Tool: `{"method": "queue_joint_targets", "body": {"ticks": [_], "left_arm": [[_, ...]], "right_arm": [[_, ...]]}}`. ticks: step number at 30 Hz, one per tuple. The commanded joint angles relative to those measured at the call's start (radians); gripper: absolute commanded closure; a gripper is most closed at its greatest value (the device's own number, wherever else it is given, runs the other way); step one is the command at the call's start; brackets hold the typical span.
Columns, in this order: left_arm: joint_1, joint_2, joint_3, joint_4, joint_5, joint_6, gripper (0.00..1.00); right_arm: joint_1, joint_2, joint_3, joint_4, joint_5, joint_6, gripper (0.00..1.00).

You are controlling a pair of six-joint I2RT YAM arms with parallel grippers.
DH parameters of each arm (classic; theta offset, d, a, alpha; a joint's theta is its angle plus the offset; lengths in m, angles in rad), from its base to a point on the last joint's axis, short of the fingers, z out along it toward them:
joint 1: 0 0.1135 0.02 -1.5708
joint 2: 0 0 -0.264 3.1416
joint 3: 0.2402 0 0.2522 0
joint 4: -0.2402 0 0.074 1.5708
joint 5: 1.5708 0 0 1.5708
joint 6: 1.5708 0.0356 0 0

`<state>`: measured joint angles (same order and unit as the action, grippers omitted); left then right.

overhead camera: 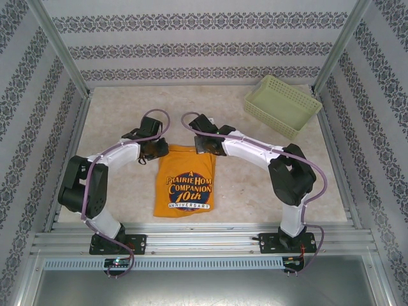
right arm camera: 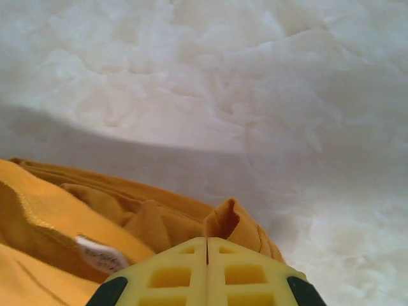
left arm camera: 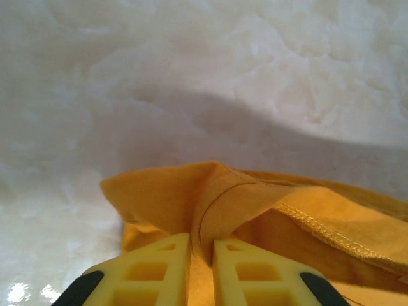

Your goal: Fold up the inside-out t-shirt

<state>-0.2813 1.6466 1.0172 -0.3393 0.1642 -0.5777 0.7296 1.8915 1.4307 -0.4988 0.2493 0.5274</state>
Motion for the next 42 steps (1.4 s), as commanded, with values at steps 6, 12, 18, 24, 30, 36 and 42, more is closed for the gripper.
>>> {"method": "queue_joint_targets", "body": {"ticks": [6, 12, 18, 24, 30, 36, 42], "left_arm": [[0.002, -0.057, 0.044, -0.030, -0.020, 0.026, 0.42], [0.003, -0.208, -0.099, -0.044, -0.092, 0.012, 0.22], [0.003, -0.094, -0.124, 0.018, 0.007, 0.017, 0.23], [-0.004, 0.050, -0.078, 0.072, 0.109, 0.014, 0.29], [-0.048, 0.127, -0.062, 0.110, 0.156, 0.002, 0.45], [-0.052, 0.121, -0.079, 0.156, 0.192, -0.014, 0.66], [-0.052, 0.047, -0.117, 0.205, 0.225, -0.031, 0.89]], "right_arm": [[-0.047, -0.065, -0.054, -0.003, 0.007, 0.017, 0.50], [-0.038, -0.182, -0.236, 0.076, -0.089, 0.116, 0.21], [-0.014, -0.149, -0.325, 0.146, -0.152, 0.240, 0.14], [0.005, -0.018, -0.267, 0.170, -0.181, 0.243, 0.15], [0.011, 0.074, -0.230, 0.185, -0.219, 0.252, 0.32], [0.025, 0.090, -0.223, 0.236, -0.282, 0.256, 0.61], [-0.003, 0.007, -0.271, 0.268, -0.275, 0.239, 0.87]]}}
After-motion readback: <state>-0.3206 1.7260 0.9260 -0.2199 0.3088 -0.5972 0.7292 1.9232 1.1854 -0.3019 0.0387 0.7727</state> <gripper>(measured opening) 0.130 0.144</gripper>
